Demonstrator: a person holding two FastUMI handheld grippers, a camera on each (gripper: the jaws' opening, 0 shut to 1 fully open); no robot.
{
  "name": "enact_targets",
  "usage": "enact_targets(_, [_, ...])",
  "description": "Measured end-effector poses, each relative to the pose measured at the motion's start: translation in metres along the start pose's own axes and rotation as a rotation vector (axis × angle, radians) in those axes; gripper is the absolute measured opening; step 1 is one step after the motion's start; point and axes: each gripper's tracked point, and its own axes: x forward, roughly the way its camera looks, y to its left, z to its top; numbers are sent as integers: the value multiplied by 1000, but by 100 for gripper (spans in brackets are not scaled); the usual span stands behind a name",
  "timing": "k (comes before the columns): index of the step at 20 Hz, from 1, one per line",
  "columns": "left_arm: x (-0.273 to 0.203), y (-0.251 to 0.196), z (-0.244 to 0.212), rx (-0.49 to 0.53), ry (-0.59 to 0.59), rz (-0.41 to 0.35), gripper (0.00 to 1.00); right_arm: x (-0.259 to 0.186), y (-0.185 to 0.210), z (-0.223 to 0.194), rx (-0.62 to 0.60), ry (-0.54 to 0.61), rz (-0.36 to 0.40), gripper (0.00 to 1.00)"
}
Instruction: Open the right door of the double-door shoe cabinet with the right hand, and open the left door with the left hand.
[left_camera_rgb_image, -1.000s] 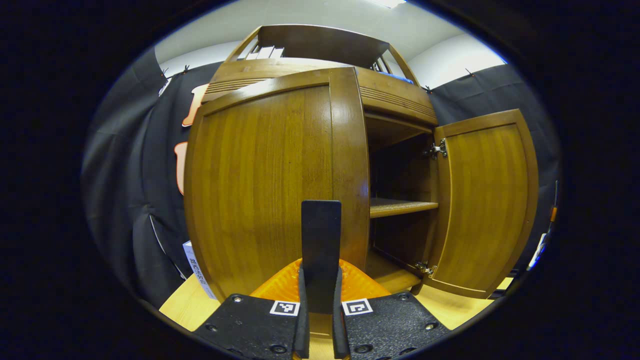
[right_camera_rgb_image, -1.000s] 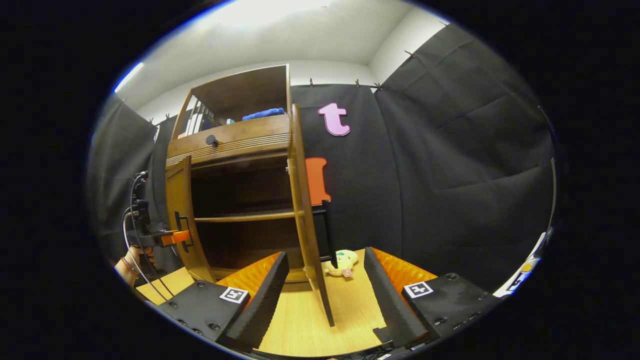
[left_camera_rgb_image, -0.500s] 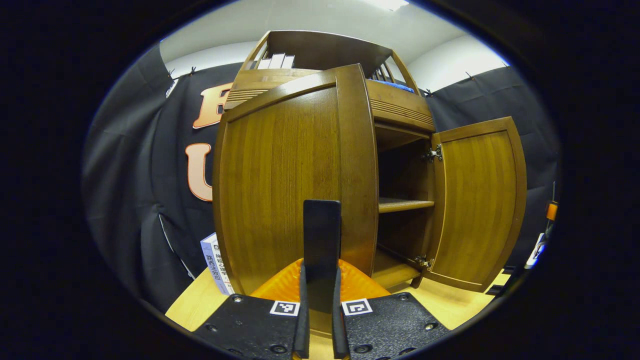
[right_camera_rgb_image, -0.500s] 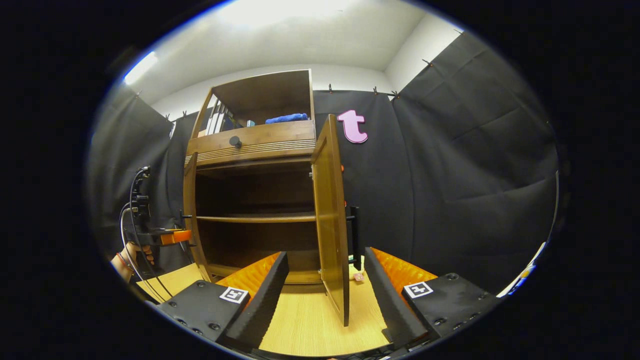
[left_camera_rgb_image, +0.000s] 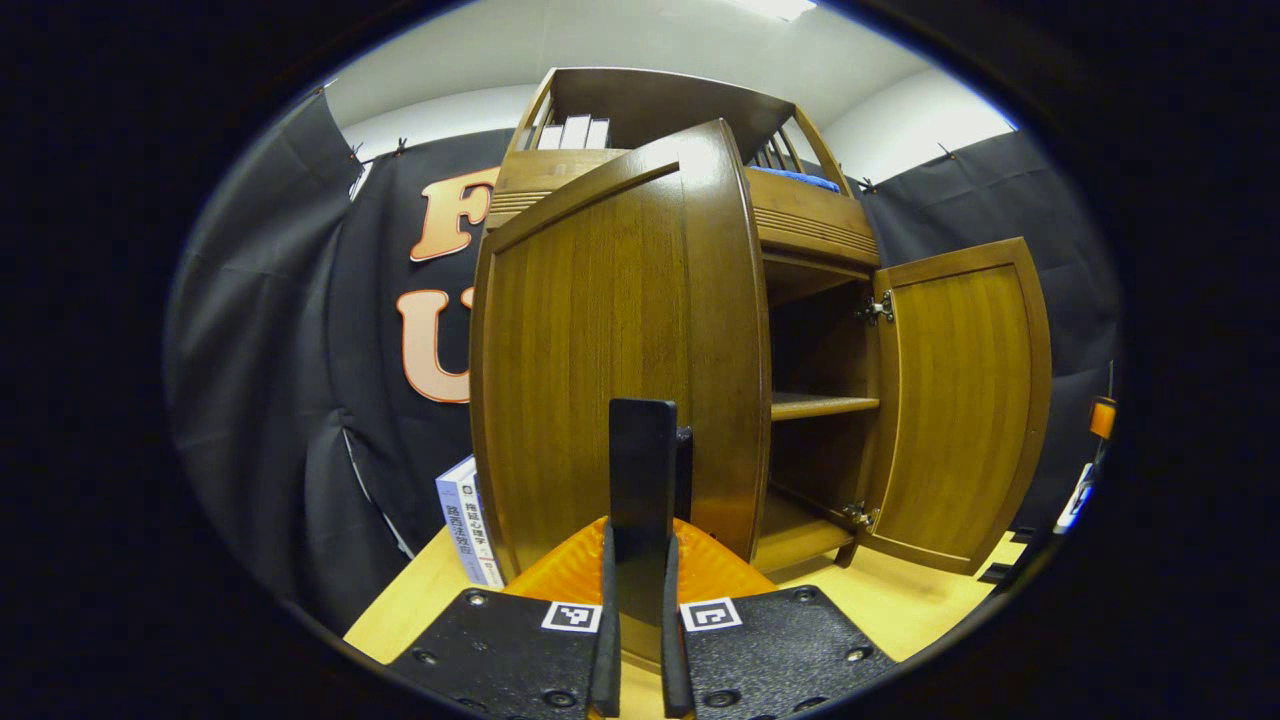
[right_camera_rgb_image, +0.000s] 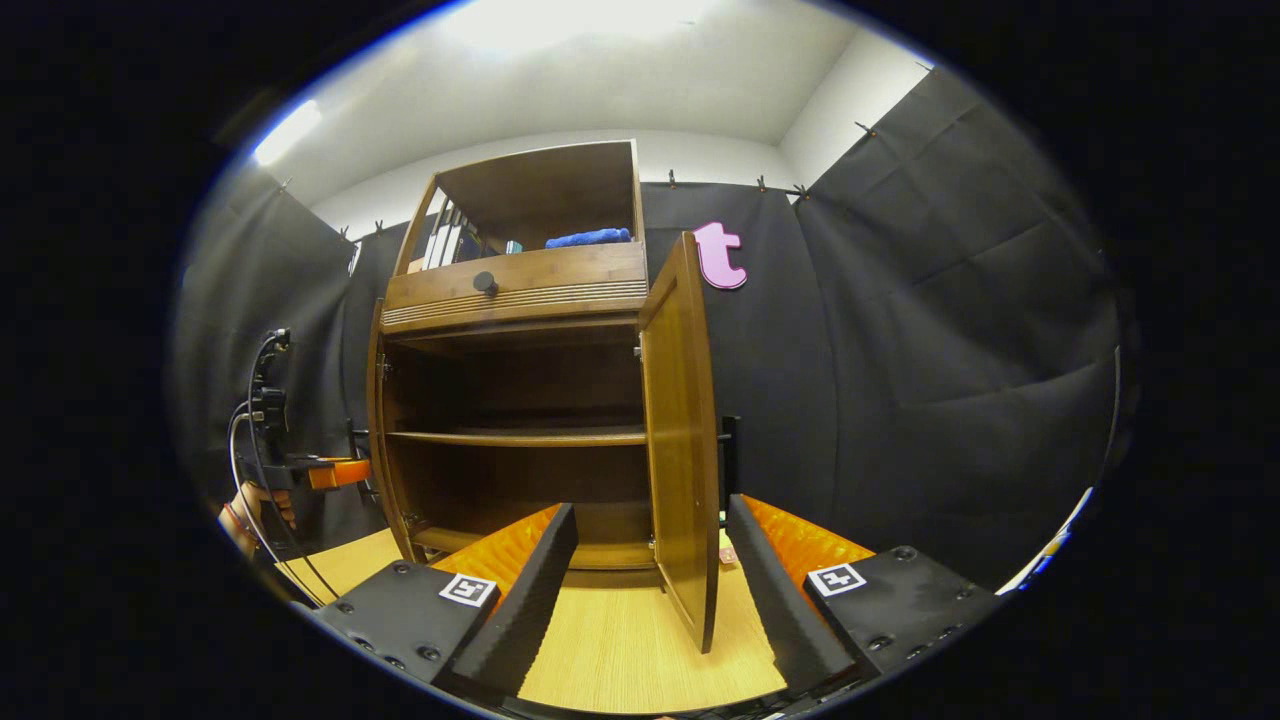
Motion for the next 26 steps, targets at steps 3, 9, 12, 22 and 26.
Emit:
enact_targets(3, [-10,14,2,8,1,30,11,1,4,-1,6,-1,10,89])
enact_targets(9, [-31,48,2,39,-1,82,7,9,16,-4,6,5,34,98])
enact_targets(12, [-43,74,1,39,-3,124,6,12,25,-7,8,7,45,98])
enact_targets(22, [-71,129,-1,-10,-21,162,0,30,58,-8,-3,16,90,98])
enact_targets(26, [-88,128,2,-16,-14,156,0,36,70,-10,-14,24,105,98])
